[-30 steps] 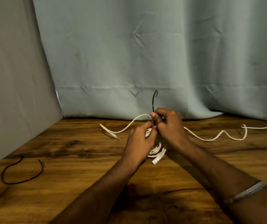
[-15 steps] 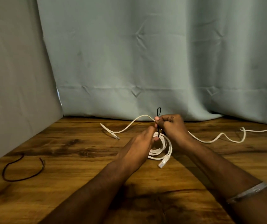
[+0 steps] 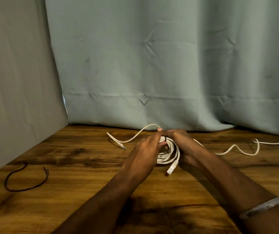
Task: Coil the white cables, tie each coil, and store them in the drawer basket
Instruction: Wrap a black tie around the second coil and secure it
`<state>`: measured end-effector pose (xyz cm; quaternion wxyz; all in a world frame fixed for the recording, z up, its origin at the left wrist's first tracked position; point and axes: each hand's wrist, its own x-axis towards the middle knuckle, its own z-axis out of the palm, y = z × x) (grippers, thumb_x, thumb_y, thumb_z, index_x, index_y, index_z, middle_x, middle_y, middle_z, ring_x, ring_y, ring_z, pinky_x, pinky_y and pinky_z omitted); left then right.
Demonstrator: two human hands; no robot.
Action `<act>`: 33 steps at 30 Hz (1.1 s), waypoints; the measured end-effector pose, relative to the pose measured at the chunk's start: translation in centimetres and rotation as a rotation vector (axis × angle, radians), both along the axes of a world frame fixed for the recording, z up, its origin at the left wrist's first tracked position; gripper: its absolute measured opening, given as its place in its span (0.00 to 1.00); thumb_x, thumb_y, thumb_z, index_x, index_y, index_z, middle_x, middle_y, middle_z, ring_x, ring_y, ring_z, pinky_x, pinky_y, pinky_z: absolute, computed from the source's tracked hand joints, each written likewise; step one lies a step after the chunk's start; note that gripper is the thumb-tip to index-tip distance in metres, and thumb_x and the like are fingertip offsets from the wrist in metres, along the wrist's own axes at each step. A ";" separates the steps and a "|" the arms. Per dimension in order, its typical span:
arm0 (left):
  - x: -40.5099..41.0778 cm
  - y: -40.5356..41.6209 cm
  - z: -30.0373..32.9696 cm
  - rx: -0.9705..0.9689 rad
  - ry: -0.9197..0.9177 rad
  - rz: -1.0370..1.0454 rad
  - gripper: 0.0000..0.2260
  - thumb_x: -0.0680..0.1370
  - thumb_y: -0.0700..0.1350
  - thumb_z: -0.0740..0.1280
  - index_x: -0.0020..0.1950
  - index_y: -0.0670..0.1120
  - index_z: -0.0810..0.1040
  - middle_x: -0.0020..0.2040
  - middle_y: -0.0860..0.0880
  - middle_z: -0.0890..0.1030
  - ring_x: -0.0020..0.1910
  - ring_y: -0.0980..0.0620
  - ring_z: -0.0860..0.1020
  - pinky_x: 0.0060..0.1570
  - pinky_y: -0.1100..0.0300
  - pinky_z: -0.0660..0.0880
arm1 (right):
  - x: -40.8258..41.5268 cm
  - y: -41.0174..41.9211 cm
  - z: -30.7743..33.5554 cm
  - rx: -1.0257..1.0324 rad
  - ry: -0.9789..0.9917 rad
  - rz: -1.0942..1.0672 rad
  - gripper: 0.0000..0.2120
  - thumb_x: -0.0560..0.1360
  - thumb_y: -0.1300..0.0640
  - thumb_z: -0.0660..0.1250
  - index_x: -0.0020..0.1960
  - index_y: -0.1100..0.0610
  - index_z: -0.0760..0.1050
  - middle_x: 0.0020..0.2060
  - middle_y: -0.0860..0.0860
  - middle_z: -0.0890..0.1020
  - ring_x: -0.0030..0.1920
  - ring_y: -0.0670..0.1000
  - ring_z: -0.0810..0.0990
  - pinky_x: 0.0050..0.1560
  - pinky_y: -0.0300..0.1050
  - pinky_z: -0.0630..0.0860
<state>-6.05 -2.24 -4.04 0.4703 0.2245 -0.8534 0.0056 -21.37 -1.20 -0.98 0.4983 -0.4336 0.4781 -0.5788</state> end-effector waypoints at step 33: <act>-0.3 -2.8 0.2 0.942 0.461 -0.211 0.16 0.84 0.45 0.63 0.37 0.47 0.80 0.25 0.56 0.75 0.26 0.60 0.72 0.34 0.61 0.70 | 1.0 0.8 0.0 -0.686 1.692 -0.405 0.25 0.71 0.45 0.76 0.61 0.47 0.67 0.56 0.46 0.76 0.50 0.53 0.80 0.40 0.46 0.64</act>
